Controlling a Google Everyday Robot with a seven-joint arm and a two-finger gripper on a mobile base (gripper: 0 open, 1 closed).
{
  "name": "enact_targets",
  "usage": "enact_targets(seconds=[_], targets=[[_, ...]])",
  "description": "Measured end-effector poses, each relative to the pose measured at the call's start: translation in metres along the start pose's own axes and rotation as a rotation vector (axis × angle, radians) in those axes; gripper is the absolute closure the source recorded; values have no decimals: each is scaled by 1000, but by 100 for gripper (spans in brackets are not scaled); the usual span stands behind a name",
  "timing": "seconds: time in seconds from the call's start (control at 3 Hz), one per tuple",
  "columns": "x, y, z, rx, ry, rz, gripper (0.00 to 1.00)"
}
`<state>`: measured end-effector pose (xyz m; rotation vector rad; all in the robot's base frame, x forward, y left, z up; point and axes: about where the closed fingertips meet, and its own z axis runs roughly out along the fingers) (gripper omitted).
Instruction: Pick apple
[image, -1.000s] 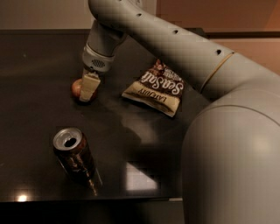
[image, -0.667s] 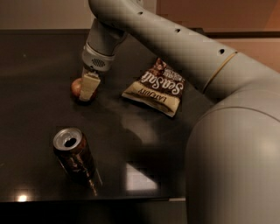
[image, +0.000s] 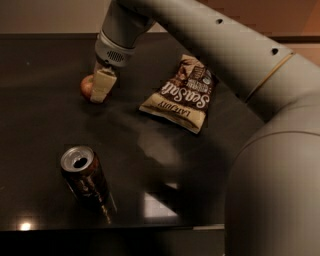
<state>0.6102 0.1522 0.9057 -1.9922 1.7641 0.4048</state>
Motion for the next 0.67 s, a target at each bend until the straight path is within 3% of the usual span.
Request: enact_targets(seconds=[0.33, 0.67], targets=[[-14, -6, -38, 54, -19, -21, 100], [-14, -6, -38, 54, -19, -21, 100]])
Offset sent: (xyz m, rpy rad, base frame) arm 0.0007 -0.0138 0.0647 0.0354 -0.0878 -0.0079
